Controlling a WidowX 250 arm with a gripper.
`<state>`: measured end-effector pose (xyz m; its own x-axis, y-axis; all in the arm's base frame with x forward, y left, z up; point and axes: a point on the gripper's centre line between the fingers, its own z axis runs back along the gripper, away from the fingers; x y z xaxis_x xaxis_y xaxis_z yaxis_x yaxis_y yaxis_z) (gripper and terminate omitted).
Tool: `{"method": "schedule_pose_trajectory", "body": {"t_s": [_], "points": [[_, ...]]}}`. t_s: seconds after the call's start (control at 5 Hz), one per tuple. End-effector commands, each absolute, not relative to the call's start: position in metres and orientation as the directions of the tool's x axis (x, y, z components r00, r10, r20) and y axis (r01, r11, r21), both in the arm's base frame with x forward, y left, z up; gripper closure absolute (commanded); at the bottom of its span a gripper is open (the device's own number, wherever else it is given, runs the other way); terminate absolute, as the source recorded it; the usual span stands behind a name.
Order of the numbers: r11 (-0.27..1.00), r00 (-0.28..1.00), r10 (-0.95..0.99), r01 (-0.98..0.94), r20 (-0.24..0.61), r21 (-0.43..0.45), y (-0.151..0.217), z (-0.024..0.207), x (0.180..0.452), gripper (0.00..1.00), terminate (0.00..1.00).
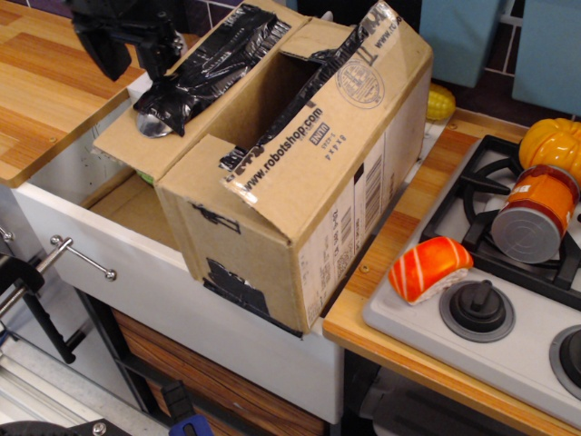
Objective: Close small4fbox flaps
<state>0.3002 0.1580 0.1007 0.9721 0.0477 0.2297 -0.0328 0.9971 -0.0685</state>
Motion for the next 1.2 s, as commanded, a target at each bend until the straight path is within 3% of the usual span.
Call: {"method": "schedule_pose_trajectory", "body": {"t_s": [0.0, 0.2, 0.4, 0.8, 1.0], "points": [[0.959, 0.954, 0.042, 0.046, 0.298, -0.281, 0.137, 0.137, 0.296, 0.0, 0.0], [0.947, 0.949, 0.051, 0.053, 0.311, -0.317, 0.119, 0.144, 0.296, 0.0, 0.0], [0.954, 0.948, 0.049, 0.049, 0.316, -0.296, 0.096, 0.148, 0.3, 0.0, 0.0], [0.961, 0.942, 0.06, 0.036, 0.332, -0.276, 0.065, 0.137, 0.303, 0.0, 0.0], [0.964, 0.935, 0.062, 0.035, 0.348, -0.265, 0.054, 0.119, 0.299, 0.0, 0.0]]}}
